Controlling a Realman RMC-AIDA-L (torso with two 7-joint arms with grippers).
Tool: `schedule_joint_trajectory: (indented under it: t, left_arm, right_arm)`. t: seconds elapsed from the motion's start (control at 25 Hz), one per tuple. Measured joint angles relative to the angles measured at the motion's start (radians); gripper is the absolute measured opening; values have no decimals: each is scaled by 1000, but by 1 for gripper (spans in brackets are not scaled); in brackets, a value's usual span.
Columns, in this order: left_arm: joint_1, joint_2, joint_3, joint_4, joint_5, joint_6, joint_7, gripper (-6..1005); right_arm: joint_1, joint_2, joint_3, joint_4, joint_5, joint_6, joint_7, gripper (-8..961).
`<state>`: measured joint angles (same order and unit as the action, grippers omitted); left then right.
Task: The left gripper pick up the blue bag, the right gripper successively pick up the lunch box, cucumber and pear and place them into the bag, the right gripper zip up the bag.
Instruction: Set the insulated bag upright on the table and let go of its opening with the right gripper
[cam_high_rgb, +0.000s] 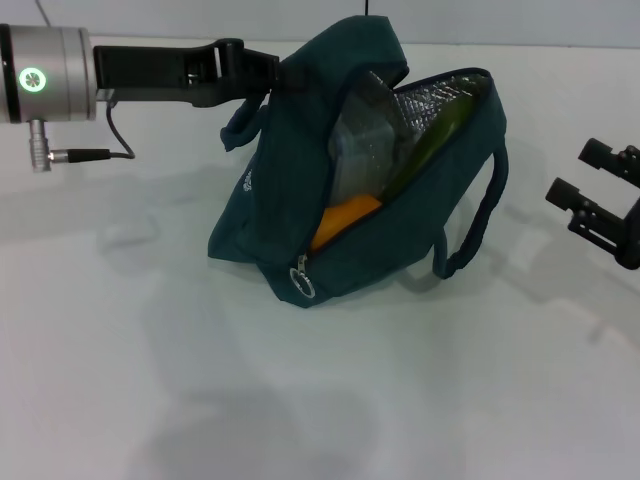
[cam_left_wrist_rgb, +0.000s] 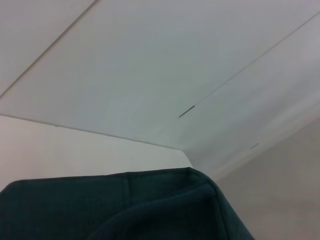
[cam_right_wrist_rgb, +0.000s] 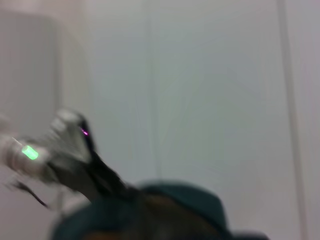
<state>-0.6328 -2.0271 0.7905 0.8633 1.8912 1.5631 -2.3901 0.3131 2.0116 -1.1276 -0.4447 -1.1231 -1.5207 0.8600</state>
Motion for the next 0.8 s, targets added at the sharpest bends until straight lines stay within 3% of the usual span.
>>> schedule_joint_trajectory:
  t: [0.16,0.48,0.6,0.72,0.8]
  left_arm:
    - [-6,0,0,0,0,0,0,61]
    - [-11,1,2,-1,-1,5,0,61]
    - [-12,1,3,0,-1,7,0,61]
    - [-2,0,0,-1,-2,7,0,61]
    - [7,0,0,-1,-2,7,0,61]
  right_arm:
    - [47,2,-17,27,-6,151,19,622]
    - [248,6,-134,104,-8,411,126,622]
    - [302,12,-195,107,-6,574,187,622]
    - [305,16,-188,99,47,701,199,622]
    - [281,15,-158,90,135,712,165,622]
